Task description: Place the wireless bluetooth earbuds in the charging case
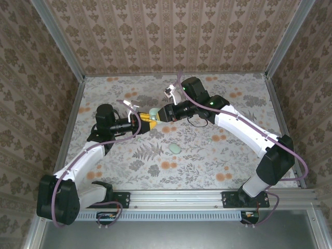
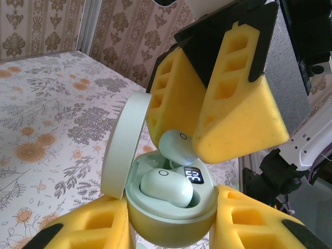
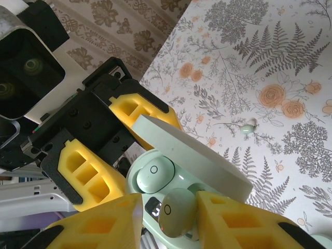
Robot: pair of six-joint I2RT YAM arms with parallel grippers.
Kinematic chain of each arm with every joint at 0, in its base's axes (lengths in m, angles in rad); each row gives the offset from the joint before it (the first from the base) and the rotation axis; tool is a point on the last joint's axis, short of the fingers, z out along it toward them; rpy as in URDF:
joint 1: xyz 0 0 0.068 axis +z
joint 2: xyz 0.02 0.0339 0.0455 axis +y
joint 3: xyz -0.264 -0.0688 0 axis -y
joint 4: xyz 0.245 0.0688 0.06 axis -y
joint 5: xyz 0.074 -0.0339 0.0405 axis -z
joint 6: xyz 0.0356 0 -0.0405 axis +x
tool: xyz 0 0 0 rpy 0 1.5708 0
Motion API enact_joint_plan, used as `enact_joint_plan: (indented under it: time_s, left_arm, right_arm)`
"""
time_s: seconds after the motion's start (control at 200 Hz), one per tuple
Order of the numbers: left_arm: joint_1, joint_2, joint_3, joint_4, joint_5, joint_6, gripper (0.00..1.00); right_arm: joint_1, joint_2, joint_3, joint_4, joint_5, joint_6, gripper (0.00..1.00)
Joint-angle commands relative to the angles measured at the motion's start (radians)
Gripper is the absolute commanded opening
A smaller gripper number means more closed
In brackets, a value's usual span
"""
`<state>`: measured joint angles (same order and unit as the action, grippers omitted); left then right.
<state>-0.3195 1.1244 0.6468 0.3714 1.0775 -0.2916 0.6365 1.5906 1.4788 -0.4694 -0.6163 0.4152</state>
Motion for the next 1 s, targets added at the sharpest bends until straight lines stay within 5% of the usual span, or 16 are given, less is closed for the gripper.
enact_joint_plan:
  time_s: [0.0, 0.995]
  left_arm:
    - [-0.003, -0.009, 0.045, 0.060, 0.025, 0.015, 0.09]
    - [-0.009, -0.026, 0.036, 0.060, 0.022, 0.013, 0.09]
  right_arm:
    - [-0.001, 0.009, 0.025, -0.061, 0.031, -0.010, 0.34]
    - [-0.011, -0.034, 0.053, -0.075, 0.077, 0.014, 0.42]
